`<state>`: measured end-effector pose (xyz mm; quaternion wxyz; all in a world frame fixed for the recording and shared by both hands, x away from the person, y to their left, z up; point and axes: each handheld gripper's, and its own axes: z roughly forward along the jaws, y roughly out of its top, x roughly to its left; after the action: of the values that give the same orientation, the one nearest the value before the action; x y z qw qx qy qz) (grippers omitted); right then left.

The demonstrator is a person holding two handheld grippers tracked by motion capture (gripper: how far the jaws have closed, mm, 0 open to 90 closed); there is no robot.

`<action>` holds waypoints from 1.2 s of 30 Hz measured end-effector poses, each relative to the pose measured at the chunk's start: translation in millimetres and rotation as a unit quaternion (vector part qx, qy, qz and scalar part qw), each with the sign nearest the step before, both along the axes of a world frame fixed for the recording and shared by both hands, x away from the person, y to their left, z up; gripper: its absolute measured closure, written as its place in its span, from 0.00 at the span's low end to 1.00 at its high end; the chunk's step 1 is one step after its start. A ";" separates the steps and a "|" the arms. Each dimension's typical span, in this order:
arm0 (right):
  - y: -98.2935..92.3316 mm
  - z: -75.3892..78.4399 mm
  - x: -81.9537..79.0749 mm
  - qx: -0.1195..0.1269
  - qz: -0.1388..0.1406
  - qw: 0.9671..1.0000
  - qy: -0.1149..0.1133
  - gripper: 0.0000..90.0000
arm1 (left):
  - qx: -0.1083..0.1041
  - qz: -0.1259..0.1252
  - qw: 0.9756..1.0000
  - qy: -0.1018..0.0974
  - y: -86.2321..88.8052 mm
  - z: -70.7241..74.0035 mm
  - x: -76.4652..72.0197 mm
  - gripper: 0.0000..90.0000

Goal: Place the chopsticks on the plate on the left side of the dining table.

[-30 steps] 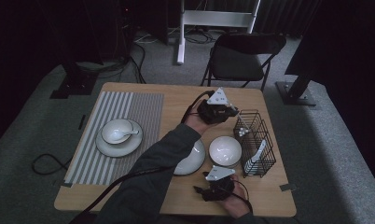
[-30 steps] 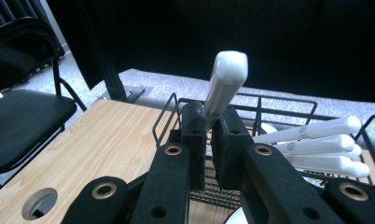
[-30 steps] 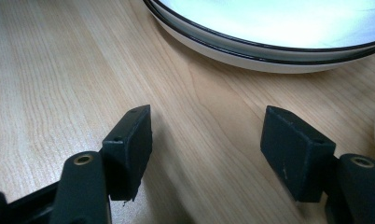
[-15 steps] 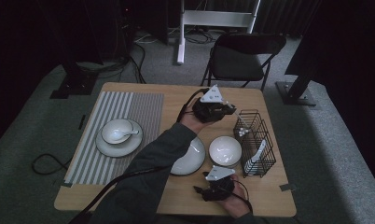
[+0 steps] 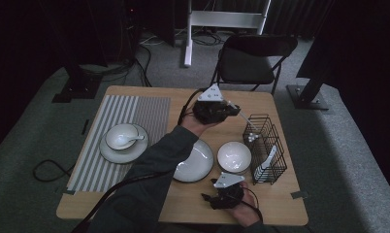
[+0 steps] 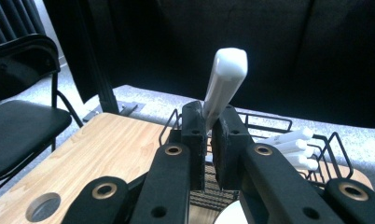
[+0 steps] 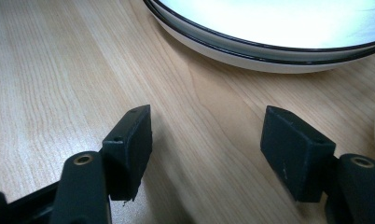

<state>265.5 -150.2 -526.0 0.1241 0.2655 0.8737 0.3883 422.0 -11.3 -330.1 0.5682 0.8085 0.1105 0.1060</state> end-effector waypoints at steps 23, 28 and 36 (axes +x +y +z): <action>0.2 0.0 -0.2 0.001 -0.001 1.000 0.002 0.37 | -0.010 -0.010 1.000 -0.009 30.4 16.2 -7.8 0.94; 0.2 0.1 -0.3 0.001 -0.001 1.000 0.002 0.37 | -0.013 -0.010 1.000 -0.008 37.5 18.0 -8.9 0.94; 0.2 0.0 -0.2 0.001 -0.001 1.000 0.001 0.37 | -0.018 -0.010 1.000 -0.004 48.0 18.3 -10.2 0.94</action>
<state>265.3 -150.1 -526.0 0.1231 0.2668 0.8731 0.3890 411.8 36.7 -311.8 0.5843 0.7987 0.1020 0.1015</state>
